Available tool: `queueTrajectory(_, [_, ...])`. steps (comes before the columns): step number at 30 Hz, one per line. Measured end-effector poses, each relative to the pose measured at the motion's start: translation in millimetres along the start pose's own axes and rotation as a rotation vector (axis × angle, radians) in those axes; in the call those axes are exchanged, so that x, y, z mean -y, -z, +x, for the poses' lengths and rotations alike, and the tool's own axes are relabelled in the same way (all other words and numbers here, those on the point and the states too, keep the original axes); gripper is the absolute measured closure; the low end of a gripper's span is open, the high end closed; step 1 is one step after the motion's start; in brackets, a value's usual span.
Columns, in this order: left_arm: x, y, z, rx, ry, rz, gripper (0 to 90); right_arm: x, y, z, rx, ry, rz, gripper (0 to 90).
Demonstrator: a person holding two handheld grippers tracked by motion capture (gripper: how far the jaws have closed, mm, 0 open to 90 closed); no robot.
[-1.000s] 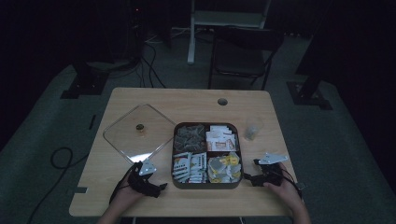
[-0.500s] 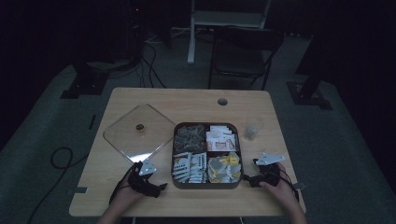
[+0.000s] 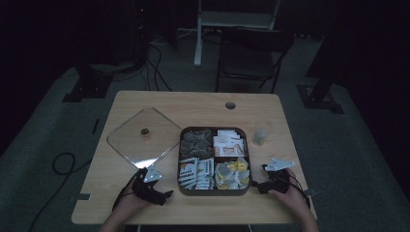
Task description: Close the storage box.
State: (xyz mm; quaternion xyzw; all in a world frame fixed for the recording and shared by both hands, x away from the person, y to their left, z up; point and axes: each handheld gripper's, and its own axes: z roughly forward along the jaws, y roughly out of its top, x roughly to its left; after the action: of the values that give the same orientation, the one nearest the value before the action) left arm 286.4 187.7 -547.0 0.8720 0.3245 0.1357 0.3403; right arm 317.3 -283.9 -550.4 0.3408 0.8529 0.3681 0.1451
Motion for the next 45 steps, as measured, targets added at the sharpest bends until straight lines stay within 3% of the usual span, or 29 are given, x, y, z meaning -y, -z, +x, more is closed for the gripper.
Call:
queueTrajectory(8, [1.2,2.4,-2.0,-0.007,0.007,0.006,2.2,-0.1,0.0,0.0,0.002,-0.001,0.000,12.8])
queueTrajectory(12, [1.8,5.0,-1.4,-0.034,0.006,0.007,2.2,-0.1,0.0,0.0,0.002,-0.001,0.000,12.8])
queueTrajectory(15, [1.1,7.8,1.5,-0.047,0.032,-0.006,2.2,-0.1,0.0,0.0,0.002,-0.001,0.001,12.8])
queueTrajectory(28, [-3.6,22.7,25.6,-0.135,0.120,-0.046,2.3,-0.1,-0.1,-0.1,0.002,-0.002,0.000,12.8])
queueTrajectory(45, [-18.0,27.1,52.7,-0.235,0.166,-0.089,4.0,-0.1,0.0,0.0,0.001,-0.004,0.001,12.8])
